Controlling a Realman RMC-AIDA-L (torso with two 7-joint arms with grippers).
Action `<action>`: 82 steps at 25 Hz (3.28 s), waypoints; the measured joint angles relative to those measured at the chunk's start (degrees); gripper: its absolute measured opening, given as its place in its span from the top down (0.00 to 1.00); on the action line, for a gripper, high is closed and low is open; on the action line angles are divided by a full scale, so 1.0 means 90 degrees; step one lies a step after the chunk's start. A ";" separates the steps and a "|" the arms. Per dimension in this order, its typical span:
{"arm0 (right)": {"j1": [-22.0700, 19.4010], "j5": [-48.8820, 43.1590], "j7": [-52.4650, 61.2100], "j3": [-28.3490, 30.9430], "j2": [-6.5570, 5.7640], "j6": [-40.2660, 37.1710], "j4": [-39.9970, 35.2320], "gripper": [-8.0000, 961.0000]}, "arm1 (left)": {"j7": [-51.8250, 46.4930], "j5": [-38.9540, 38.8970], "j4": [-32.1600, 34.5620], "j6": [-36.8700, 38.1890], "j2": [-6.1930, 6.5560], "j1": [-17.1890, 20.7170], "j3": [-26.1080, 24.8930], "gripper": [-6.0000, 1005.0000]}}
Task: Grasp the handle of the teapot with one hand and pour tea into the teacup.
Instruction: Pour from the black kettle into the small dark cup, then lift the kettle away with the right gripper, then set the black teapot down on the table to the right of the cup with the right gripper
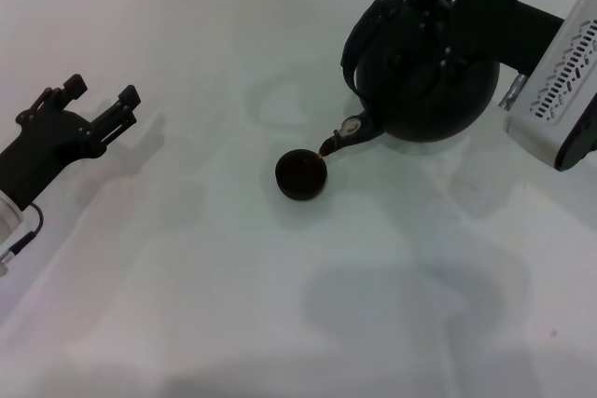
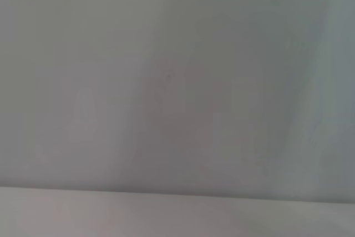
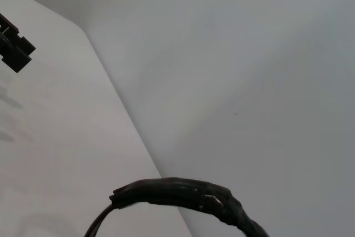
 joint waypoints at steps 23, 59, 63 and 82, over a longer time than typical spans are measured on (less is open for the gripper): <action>-0.0002 0.0109 0.0068 -0.0038 0.0000 0.0053 0.0048 0.88 | 0.0010 0.0000 -0.0021 0.0000 0.0000 -0.0045 0.0000 0.14; 0.0937 0.2140 -0.1043 0.3299 -0.0075 0.4441 0.4485 0.87 | 0.0009 0.0022 -0.0201 0.0042 0.0010 -0.0322 0.0029 0.14; 0.1032 0.2134 -0.1354 0.3400 -0.0082 0.4438 0.4745 0.87 | 0.0009 0.0037 -0.0200 0.0051 0.0017 -0.0316 0.0031 0.14; 0.1298 0.2181 -0.2138 0.3768 -0.0051 0.4183 0.5525 0.87 | 0.0128 0.0041 -0.0196 0.0079 0.0016 -0.0319 0.0029 0.14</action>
